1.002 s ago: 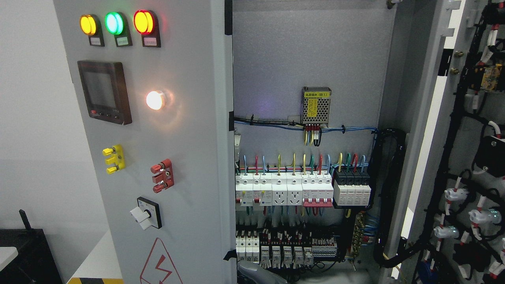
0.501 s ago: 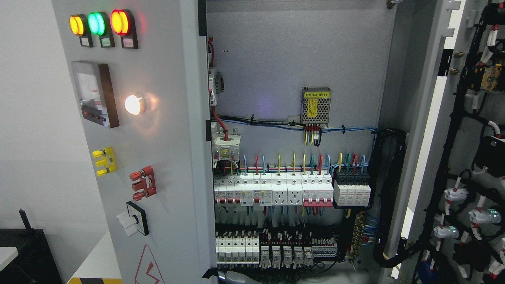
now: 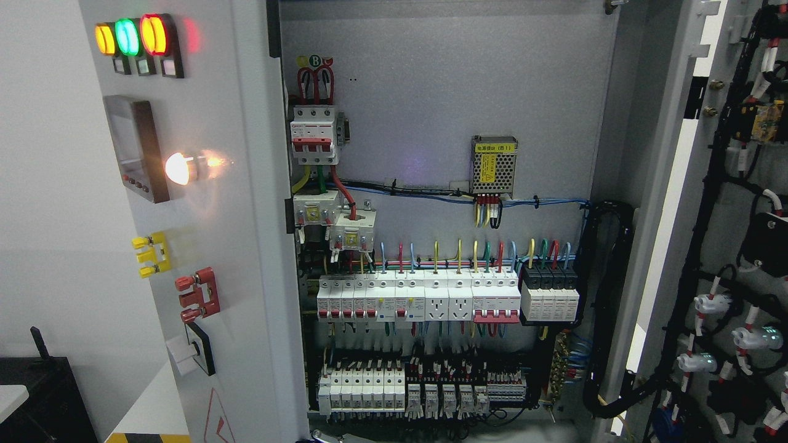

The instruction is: Open door with both hands

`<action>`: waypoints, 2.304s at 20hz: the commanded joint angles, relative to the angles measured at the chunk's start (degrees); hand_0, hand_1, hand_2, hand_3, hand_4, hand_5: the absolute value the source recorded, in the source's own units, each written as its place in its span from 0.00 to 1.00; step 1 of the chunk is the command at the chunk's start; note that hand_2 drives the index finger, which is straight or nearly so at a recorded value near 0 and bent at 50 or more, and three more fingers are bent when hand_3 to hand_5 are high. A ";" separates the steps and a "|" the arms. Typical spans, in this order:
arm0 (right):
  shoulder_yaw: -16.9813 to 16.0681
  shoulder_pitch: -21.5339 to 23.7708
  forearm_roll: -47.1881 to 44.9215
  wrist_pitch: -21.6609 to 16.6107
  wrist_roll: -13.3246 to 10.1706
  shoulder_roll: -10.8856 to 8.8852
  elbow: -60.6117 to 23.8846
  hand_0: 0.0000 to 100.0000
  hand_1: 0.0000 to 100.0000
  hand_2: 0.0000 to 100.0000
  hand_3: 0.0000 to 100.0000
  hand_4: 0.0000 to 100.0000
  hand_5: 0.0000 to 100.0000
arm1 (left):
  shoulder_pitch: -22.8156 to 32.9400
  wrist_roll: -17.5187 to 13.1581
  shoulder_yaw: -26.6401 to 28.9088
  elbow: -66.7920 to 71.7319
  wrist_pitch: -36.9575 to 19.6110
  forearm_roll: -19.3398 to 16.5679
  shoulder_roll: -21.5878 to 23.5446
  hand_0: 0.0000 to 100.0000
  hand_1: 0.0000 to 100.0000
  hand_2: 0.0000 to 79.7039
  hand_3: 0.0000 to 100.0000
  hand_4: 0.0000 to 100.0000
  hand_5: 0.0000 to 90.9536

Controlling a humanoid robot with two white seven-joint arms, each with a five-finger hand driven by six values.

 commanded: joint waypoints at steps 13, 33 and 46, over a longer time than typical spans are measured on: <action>6.12 0.50 -0.01 0.07 -4.72 1.00 -2.20 0.38 0.00 0.00 0.00 0.00 0.00 | 0.62 -0.04 0.00 0.97 0.01 0.00 0.00 0.00 0.00 0.00 0.00 0.00 0.00; 11.12 0.50 0.34 -0.19 -7.45 2.06 -5.01 0.38 0.00 0.00 0.00 0.00 0.00 | 0.62 0.04 0.00 0.97 0.01 0.00 0.00 0.00 0.00 0.00 0.00 0.00 0.00; 15.17 -0.11 0.52 -0.10 -11.14 3.29 -5.01 0.38 0.00 0.00 0.00 0.00 0.00 | 0.62 -0.04 0.00 0.97 0.01 0.00 0.00 0.00 0.00 0.00 0.00 0.00 0.00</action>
